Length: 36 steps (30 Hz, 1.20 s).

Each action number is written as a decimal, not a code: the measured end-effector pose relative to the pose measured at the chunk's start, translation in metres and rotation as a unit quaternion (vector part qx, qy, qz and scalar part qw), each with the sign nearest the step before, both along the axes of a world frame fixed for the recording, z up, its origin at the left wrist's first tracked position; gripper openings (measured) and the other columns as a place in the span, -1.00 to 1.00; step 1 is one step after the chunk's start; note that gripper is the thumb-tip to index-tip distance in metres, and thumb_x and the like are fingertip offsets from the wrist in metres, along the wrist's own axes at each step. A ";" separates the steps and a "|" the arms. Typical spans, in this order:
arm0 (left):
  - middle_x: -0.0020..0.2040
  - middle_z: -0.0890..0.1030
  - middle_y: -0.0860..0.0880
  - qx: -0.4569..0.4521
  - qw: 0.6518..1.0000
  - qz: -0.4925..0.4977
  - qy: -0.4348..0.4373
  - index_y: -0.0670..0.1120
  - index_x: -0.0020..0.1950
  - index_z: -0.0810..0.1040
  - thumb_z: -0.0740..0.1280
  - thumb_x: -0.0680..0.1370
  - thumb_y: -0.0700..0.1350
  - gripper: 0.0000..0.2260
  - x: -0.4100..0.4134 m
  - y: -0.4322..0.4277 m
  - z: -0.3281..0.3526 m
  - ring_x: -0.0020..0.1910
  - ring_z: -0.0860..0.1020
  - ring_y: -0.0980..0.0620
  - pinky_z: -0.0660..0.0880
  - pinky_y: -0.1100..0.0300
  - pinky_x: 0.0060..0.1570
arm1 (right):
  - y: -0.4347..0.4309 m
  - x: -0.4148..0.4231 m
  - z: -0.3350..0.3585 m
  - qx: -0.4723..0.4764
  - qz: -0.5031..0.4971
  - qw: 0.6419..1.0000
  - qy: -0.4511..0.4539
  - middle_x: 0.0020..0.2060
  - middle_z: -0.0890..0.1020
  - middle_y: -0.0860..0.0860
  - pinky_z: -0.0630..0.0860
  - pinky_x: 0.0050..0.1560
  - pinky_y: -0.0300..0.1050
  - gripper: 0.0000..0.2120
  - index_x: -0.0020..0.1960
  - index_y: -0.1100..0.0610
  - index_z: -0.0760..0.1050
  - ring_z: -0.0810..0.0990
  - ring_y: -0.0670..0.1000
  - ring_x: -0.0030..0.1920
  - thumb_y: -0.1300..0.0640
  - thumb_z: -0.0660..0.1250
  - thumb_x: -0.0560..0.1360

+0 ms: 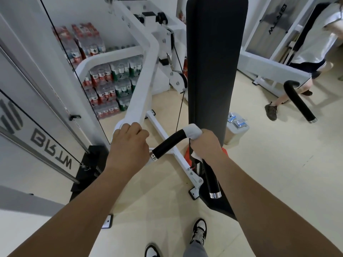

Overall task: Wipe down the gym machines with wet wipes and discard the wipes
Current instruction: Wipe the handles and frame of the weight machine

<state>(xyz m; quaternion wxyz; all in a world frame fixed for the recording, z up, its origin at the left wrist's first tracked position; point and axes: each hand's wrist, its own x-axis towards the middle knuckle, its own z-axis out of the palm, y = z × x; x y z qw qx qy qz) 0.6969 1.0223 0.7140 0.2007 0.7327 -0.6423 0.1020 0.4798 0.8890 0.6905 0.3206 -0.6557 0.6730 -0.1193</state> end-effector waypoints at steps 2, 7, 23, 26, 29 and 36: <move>-0.11 0.53 -0.05 0.000 1.000 0.000 0.008 -0.12 -0.06 0.66 0.39 0.44 -0.27 -0.87 0.001 0.001 0.001 -0.13 0.46 -0.15 0.41 -0.05 -0.14 | 0.012 -0.011 -0.010 -0.012 -0.004 1.000 0.021 -0.22 0.57 0.00 0.48 -0.26 -0.17 -0.84 0.06 0.12 0.52 0.55 -0.03 -0.25 0.04 0.34 0.57; -0.11 0.54 -0.05 -0.013 1.000 0.000 0.014 -0.12 -0.04 0.68 0.38 0.45 -0.25 -0.87 0.002 0.001 -0.003 -0.13 0.46 -0.15 0.41 -0.07 -0.16 | 0.080 -0.062 -0.058 0.056 0.052 0.993 0.088 -0.05 0.52 -0.08 0.42 -0.06 -0.21 -0.73 0.26 0.11 0.45 0.51 -0.03 -0.09 0.05 0.34 0.60; -0.11 0.56 -0.06 0.030 1.000 0.007 0.007 -0.12 -0.01 0.66 0.39 0.42 -0.21 -0.83 -0.002 -0.004 0.004 -0.15 0.47 -0.14 0.37 0.02 -0.22 | -0.002 0.008 0.017 -0.105 0.111 0.979 0.131 -0.18 0.54 -0.02 0.49 -0.16 -0.07 -0.75 0.15 0.07 0.43 0.55 0.04 -0.17 0.18 0.38 0.51; -0.11 0.56 -0.05 0.034 0.999 0.012 0.011 -0.11 0.00 0.65 0.40 0.39 -0.23 -0.80 -0.002 -0.006 0.005 -0.14 0.48 -0.13 0.36 0.03 -0.22 | -0.010 0.020 0.042 -0.136 0.284 0.917 0.243 -0.18 0.56 0.00 0.60 -0.15 -0.01 -0.76 0.17 0.06 0.44 0.58 0.05 -0.18 0.19 0.35 0.52; -0.12 0.56 -0.04 0.037 0.999 0.015 0.015 -0.11 -0.01 0.65 0.35 0.39 -0.23 -0.80 -0.002 -0.008 0.004 -0.15 0.48 -0.13 0.37 0.02 -0.22 | -0.006 0.044 0.057 -0.166 0.437 0.816 0.339 -0.18 0.51 -0.01 0.47 -0.21 0.01 -0.76 0.23 0.05 0.43 0.53 0.06 -0.20 0.17 0.30 0.57; -0.13 0.60 -0.06 0.011 0.998 -0.007 0.067 -0.12 -0.03 0.68 0.10 0.40 -0.06 -0.61 0.002 -0.005 0.007 -0.17 0.52 -0.14 0.38 0.06 -0.24 | 0.050 0.097 0.038 -0.228 0.594 0.656 0.406 -0.38 0.35 -0.05 0.35 -0.35 -0.09 -0.84 -0.17 0.06 0.39 0.46 0.06 -0.31 0.27 0.20 0.54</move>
